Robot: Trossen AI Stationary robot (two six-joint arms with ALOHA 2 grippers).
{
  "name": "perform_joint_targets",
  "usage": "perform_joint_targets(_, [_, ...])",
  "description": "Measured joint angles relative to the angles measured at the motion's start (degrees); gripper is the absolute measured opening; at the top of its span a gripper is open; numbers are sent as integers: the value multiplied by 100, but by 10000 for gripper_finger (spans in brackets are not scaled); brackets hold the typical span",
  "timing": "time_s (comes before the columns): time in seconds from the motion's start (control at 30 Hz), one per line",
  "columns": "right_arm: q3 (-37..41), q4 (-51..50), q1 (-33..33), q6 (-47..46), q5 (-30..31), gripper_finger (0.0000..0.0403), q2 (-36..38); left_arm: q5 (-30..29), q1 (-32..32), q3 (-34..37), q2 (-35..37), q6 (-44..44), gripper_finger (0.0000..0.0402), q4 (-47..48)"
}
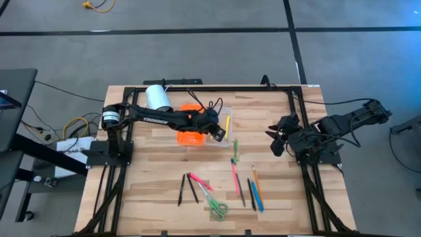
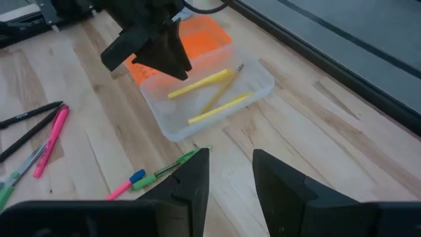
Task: Pick & place school supplies into a supply box
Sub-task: Put the green pen into the orange supply box
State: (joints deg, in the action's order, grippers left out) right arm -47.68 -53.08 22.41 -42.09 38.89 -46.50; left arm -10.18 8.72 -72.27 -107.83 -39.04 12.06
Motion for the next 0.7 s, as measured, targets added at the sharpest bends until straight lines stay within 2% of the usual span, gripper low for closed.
perform_joint_targets(0.2, [2,33,12,-151,-27,111,-136,285,-95,-4,128,391,122,-32])
perform_joint_targets(0.43, [2,116,272,-531,-303,111,-694,727,-367,-4,455,1283,122,-84])
perform_joint_targets(0.7, [2,410,572,-1362,-414,111,-1544,796,-920,-4,959,1841,122,746])
